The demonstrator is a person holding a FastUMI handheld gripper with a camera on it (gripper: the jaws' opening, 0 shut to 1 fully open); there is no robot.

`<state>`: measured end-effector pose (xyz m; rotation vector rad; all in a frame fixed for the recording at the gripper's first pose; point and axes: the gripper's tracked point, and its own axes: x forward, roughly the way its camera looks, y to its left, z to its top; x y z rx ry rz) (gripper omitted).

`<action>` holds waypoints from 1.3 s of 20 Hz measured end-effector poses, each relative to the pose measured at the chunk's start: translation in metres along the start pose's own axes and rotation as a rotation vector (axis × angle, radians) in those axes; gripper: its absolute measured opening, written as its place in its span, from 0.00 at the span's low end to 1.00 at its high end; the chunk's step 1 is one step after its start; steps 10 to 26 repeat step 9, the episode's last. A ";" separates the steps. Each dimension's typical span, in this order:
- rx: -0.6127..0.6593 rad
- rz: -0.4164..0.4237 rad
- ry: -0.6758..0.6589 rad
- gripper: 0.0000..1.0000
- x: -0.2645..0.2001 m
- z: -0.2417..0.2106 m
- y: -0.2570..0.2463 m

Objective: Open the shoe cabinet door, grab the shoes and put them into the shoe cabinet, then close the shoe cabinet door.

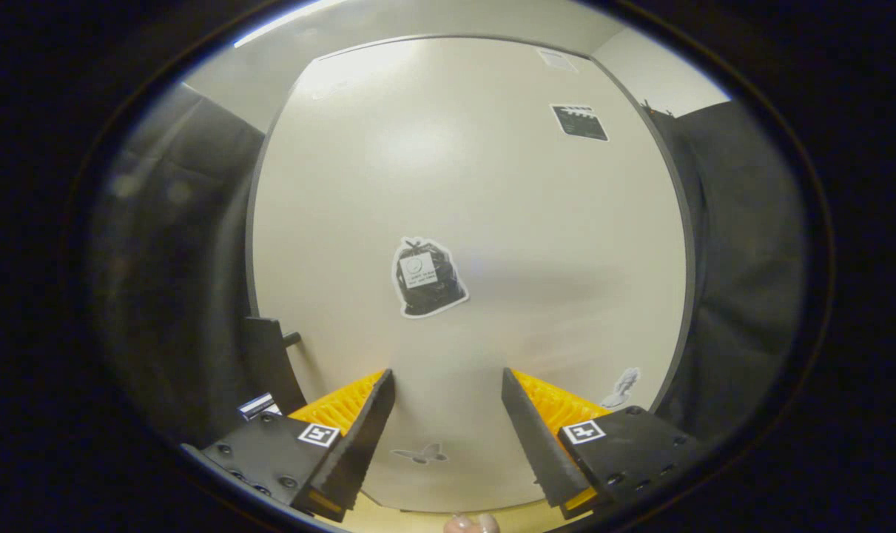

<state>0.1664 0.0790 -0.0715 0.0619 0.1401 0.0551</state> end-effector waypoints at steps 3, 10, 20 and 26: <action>0.005 -0.001 -0.011 0.93 -0.003 0.001 0.000; 0.017 -0.002 -0.005 0.94 -0.002 -0.003 0.002; 0.017 -0.002 -0.005 0.94 -0.002 -0.003 0.002; 0.017 -0.002 -0.005 0.94 -0.002 -0.003 0.002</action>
